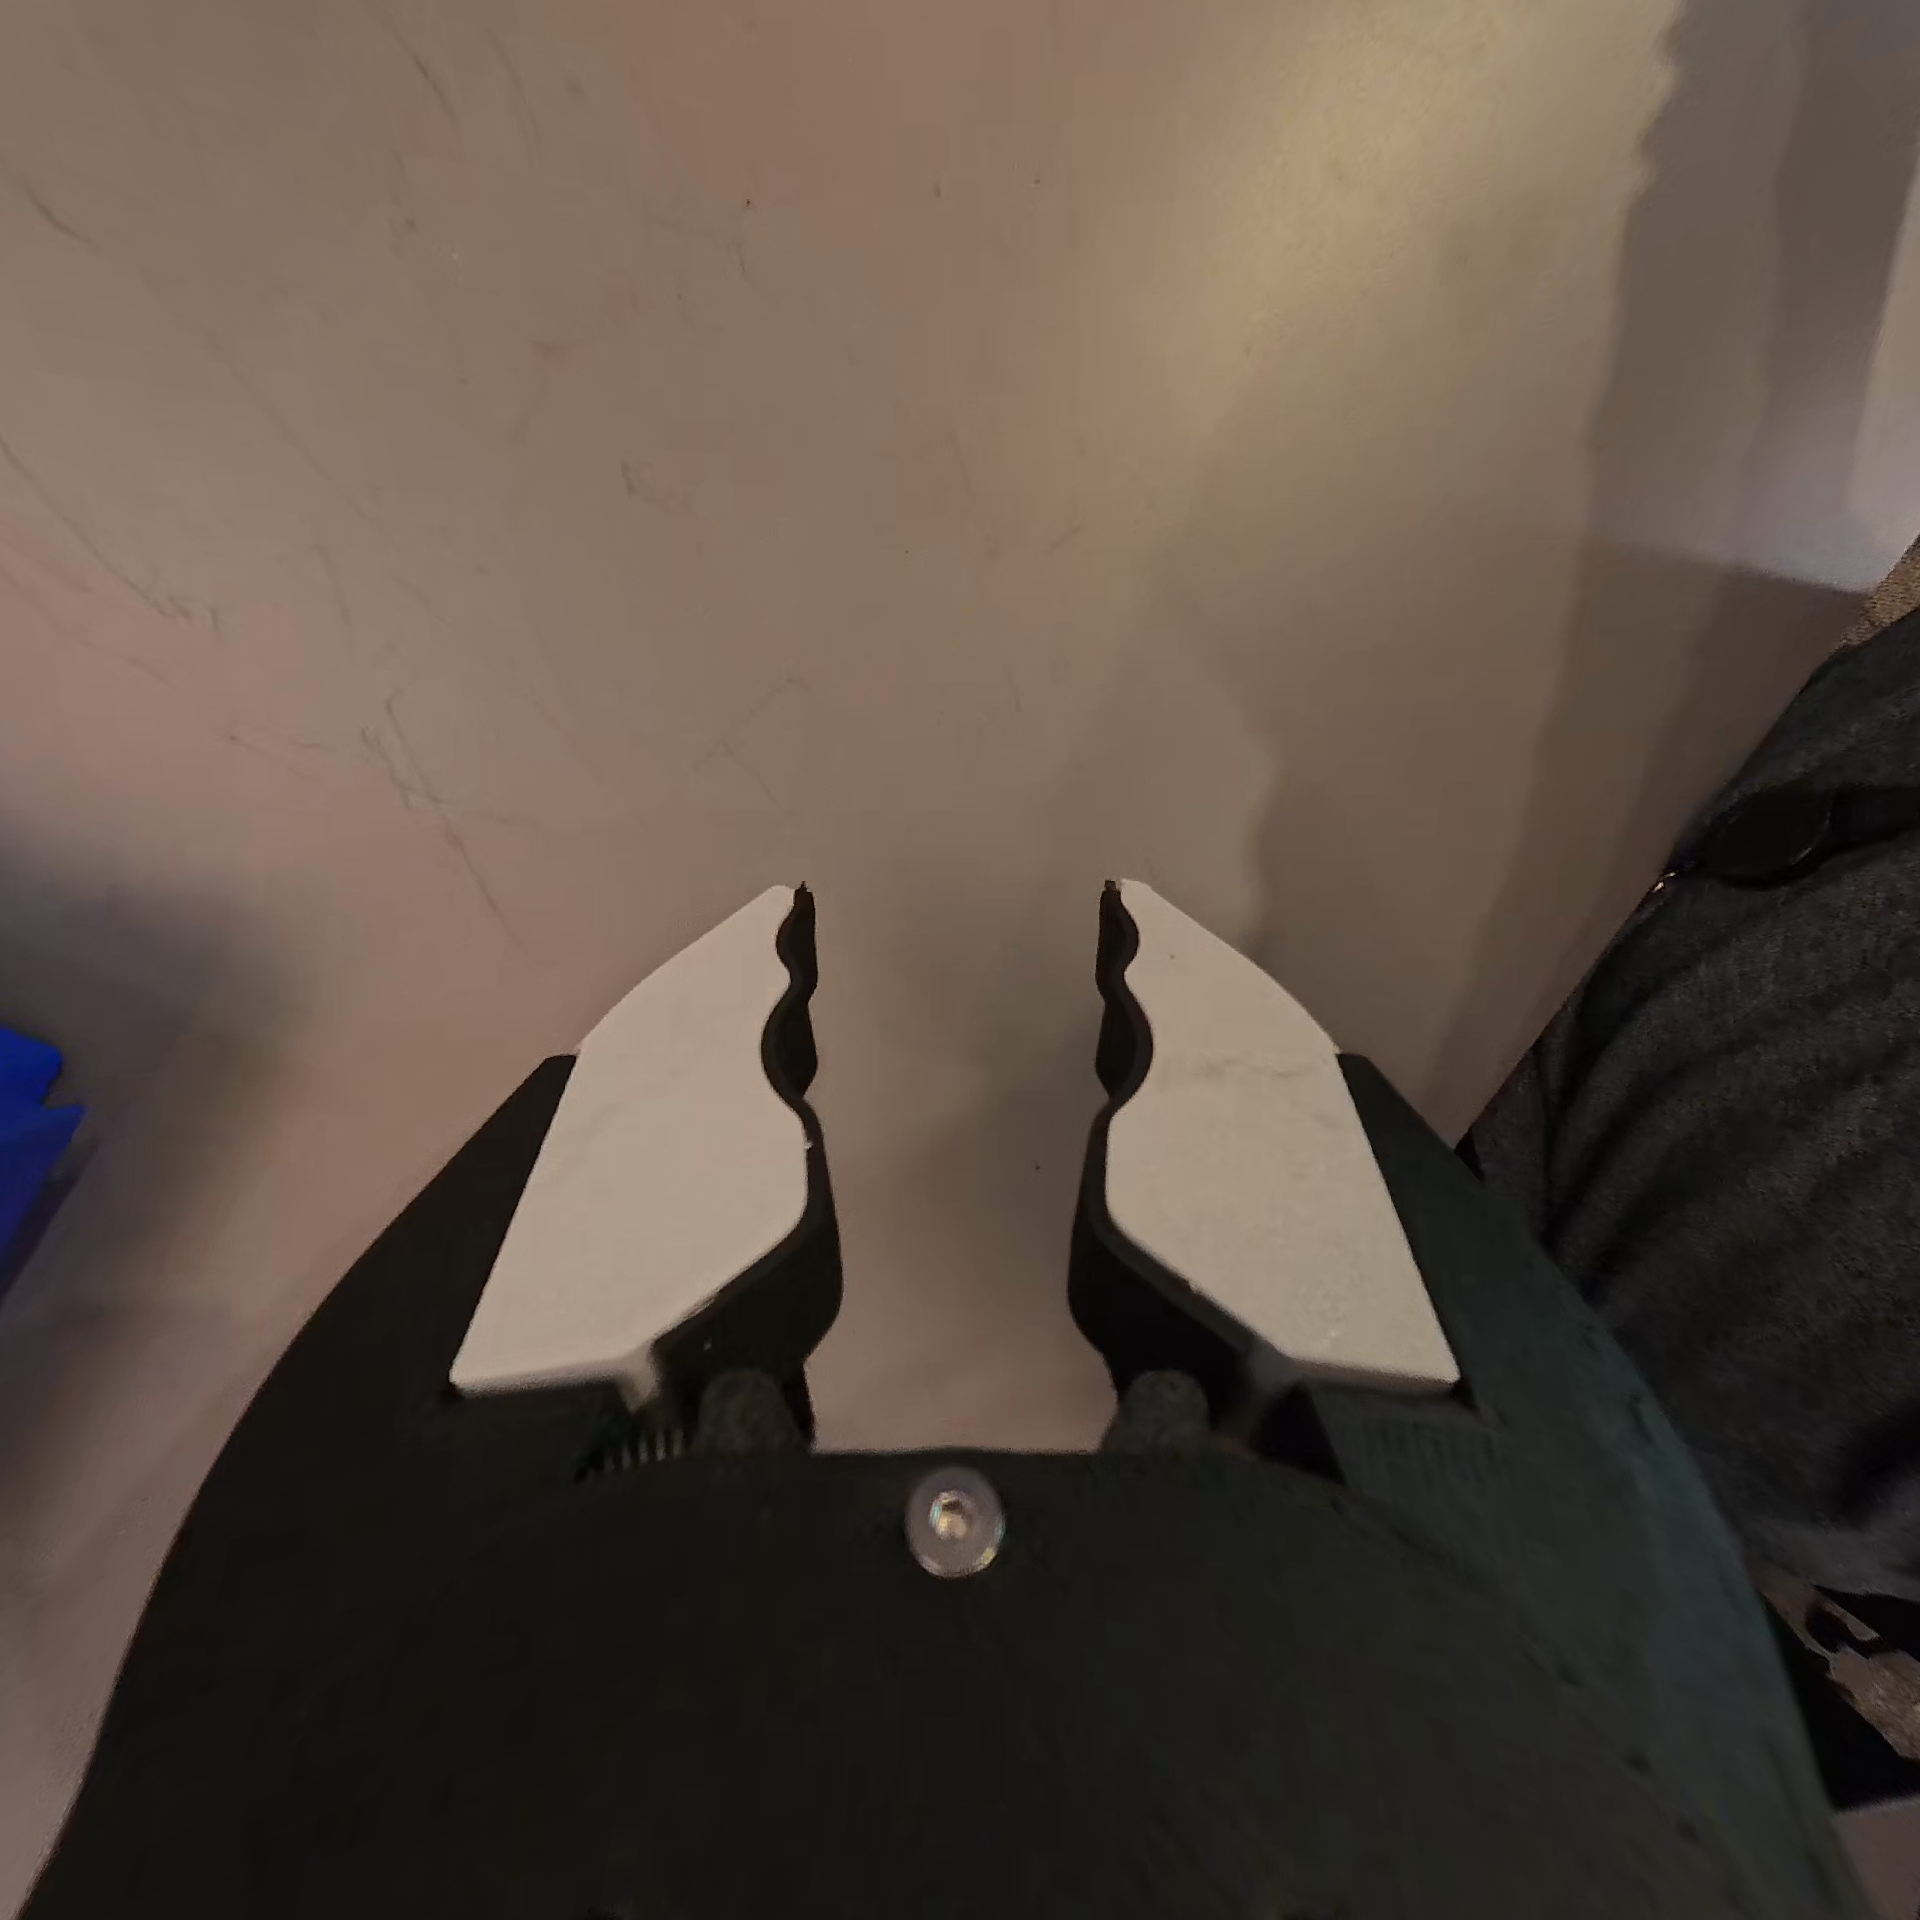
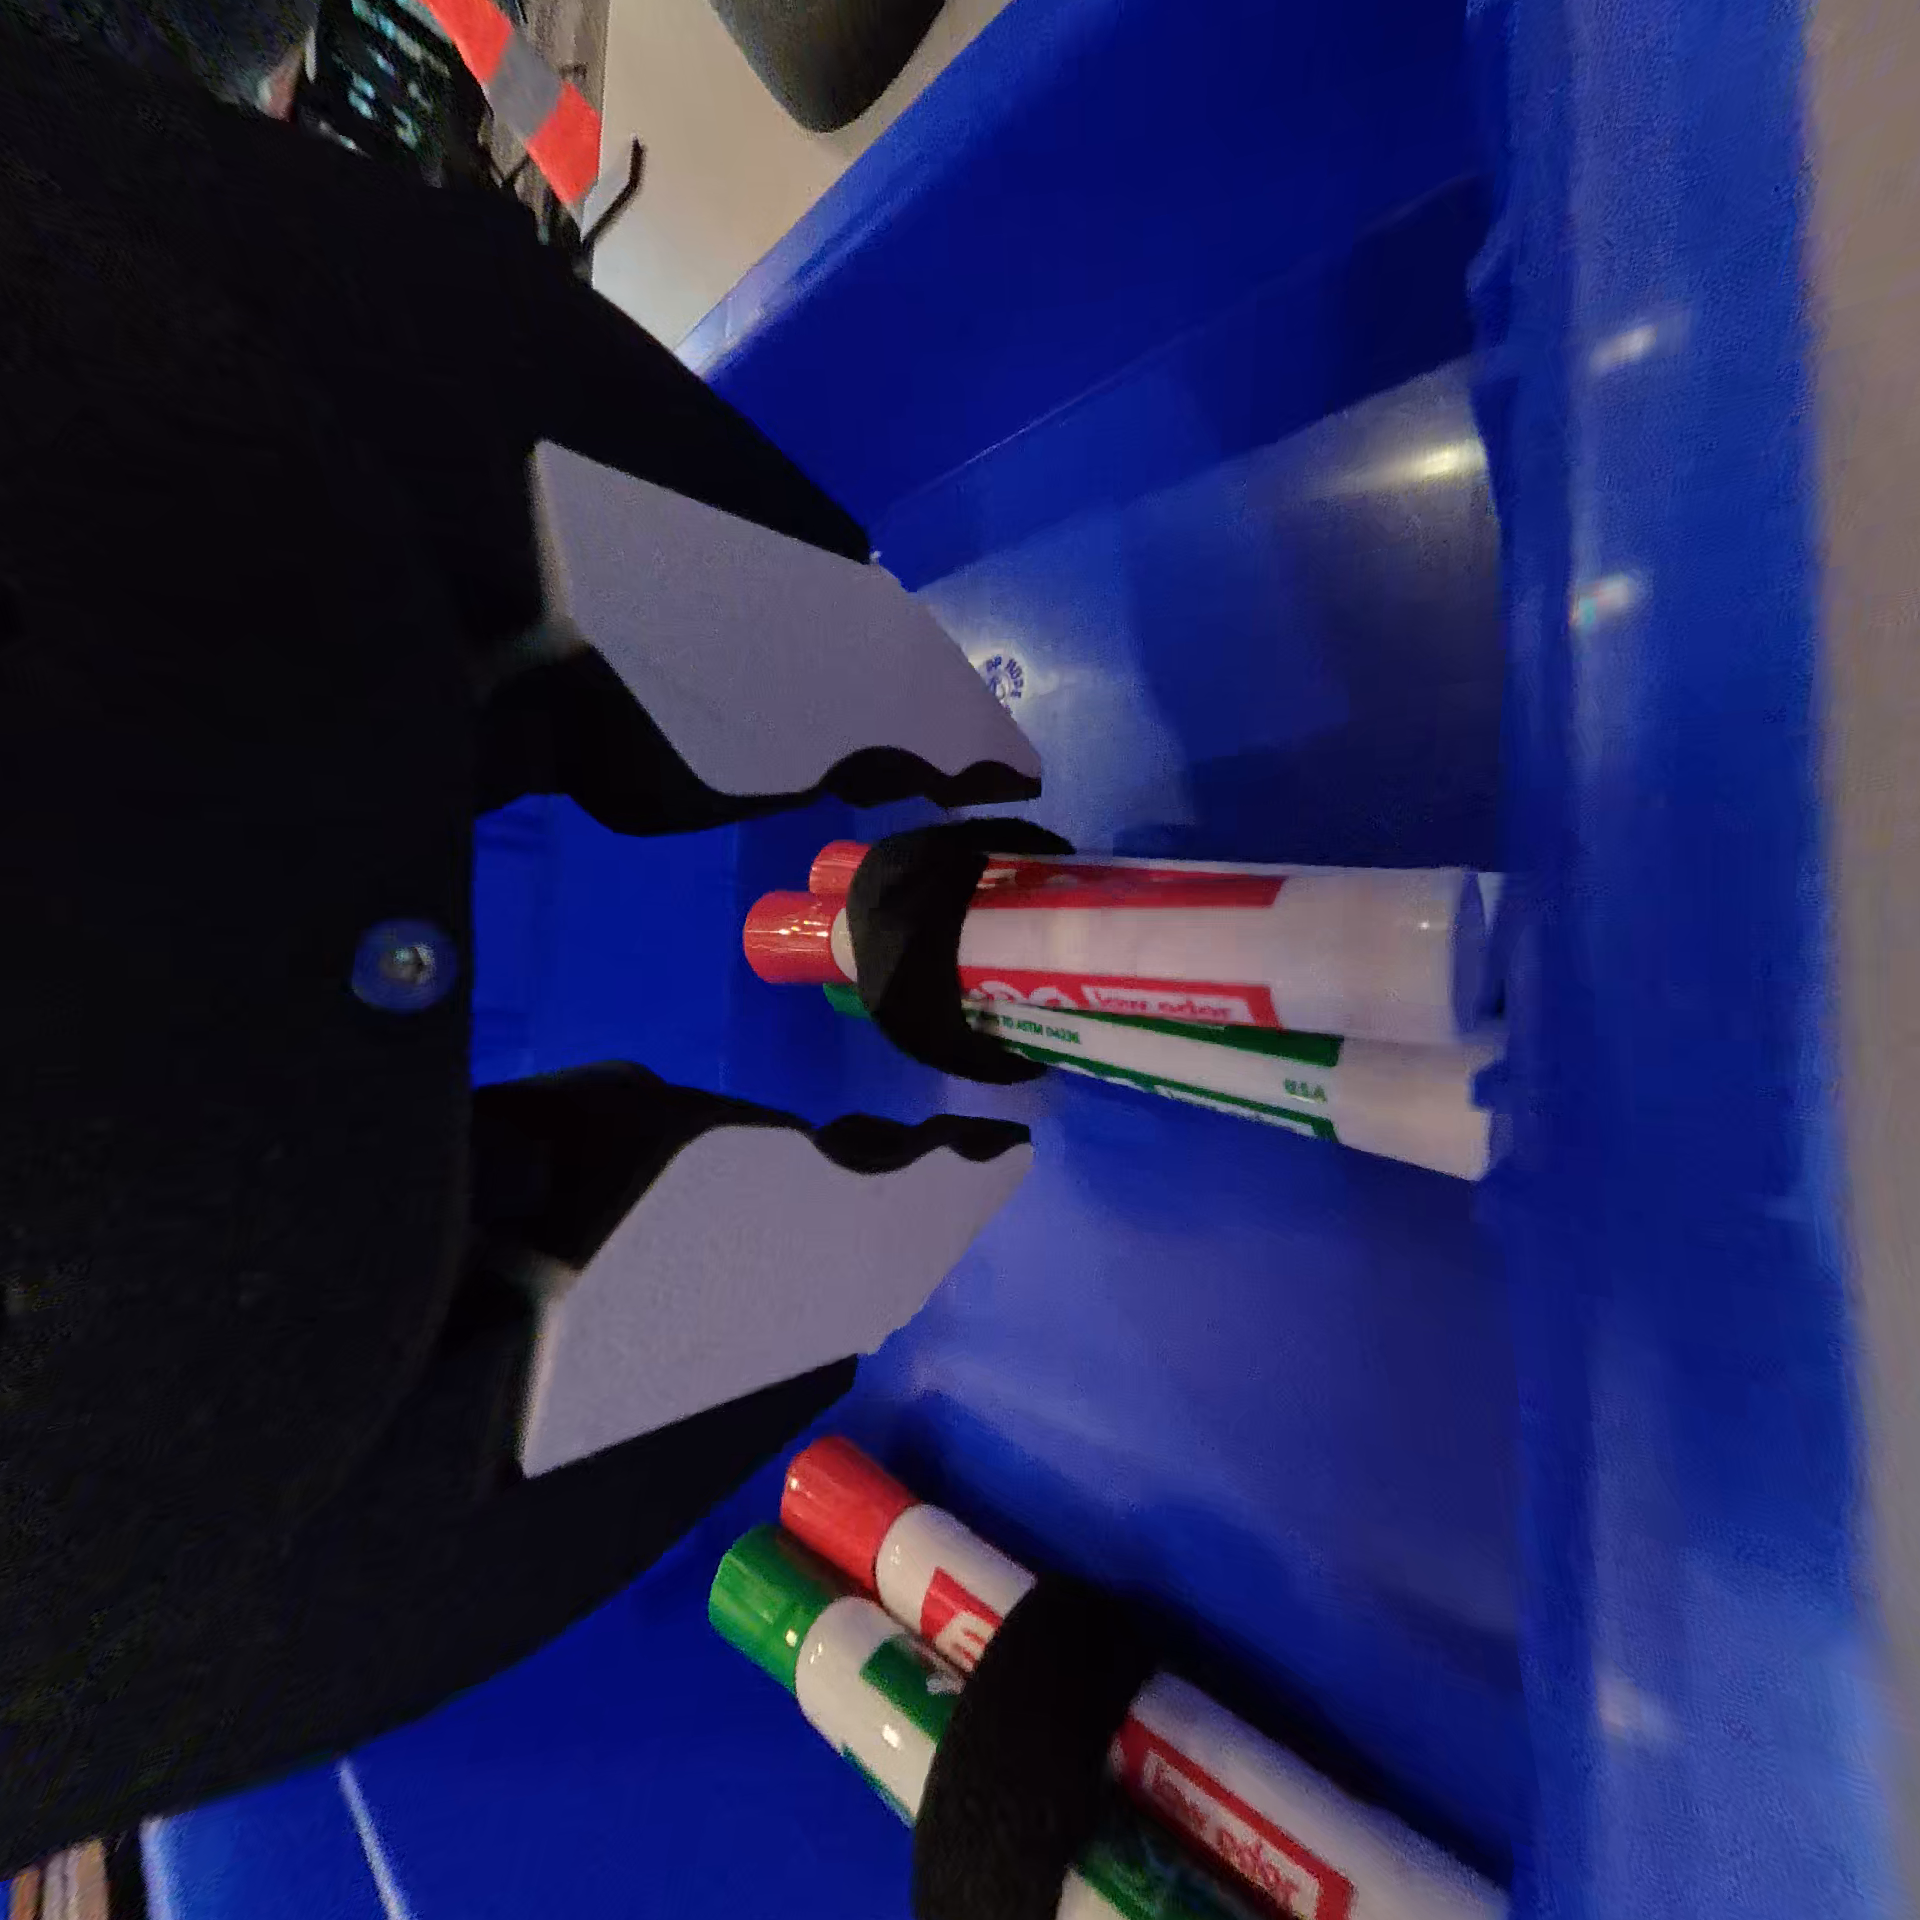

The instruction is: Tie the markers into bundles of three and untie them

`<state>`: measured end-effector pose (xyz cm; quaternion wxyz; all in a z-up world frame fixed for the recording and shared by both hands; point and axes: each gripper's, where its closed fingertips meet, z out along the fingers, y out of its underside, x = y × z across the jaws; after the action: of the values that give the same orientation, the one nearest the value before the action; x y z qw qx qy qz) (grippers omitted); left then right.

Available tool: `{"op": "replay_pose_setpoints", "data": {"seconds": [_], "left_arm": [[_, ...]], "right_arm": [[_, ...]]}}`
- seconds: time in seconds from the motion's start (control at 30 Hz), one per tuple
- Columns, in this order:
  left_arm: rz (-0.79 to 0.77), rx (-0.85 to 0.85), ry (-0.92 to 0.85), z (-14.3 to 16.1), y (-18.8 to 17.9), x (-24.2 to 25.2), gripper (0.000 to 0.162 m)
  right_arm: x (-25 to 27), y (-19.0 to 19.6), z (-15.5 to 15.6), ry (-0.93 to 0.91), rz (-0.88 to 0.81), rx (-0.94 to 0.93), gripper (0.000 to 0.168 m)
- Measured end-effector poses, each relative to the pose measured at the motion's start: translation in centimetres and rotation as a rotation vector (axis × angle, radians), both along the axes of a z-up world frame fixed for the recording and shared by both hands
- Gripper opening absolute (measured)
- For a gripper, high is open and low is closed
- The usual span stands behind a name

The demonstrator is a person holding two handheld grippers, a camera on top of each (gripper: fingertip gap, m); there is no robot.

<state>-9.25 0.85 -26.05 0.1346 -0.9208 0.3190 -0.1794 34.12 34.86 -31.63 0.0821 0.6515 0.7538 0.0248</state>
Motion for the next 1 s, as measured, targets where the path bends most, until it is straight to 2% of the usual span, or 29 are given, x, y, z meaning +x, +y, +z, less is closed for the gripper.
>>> {"op": "replay_pose_setpoints", "data": {"seconds": [0.03,0.2,0.43,0.5,0.7,0.87,0.9,0.97,1.0], "left_arm": [[-0.001,0.000,-0.003,0.0,0.0,0.0,0.051],[0.007,-0.003,-0.015,-0.4,-0.3,-0.1,0.051],[0.009,-0.016,-0.016,-0.9,-0.9,-0.1,0.051],[0.011,-0.015,-0.021,-0.9,-0.8,0.0,0.051],[0.009,-0.015,-0.022,-0.9,-0.8,0.2,0.051],[0.004,-0.023,-0.021,-0.8,-1.0,0.4,0.051],[0.004,-0.024,-0.020,-0.8,-1.0,0.4,0.051],[0.002,-0.027,-0.018,-0.8,-1.0,0.3,0.051],[0.003,-0.029,-0.018,-0.8,-1.1,0.3,0.051]], "right_arm": [[-0.4,-0.1,0.1,0.016,-0.003,-0.009,0.054],[-1.2,0.5,-0.4,-0.028,0.017,0.029,0.036],[-1.6,1.7,-0.8,-0.007,0.022,0.047,0.038],[-1.8,1.5,-0.6,0.011,0.005,0.034,0.046],[-1.8,1.6,0.0,0.025,-0.014,0.041,0.037],[-1.8,1.5,-0.3,0.021,-0.095,-0.002,0.038],[-1.9,1.6,-0.4,0.032,-0.103,-0.003,0.039],[-1.8,1.7,-0.3,0.026,-0.130,-0.003,0.050],[-1.5,1.8,-0.1,0.008,-0.134,0.009,0.049]]}}
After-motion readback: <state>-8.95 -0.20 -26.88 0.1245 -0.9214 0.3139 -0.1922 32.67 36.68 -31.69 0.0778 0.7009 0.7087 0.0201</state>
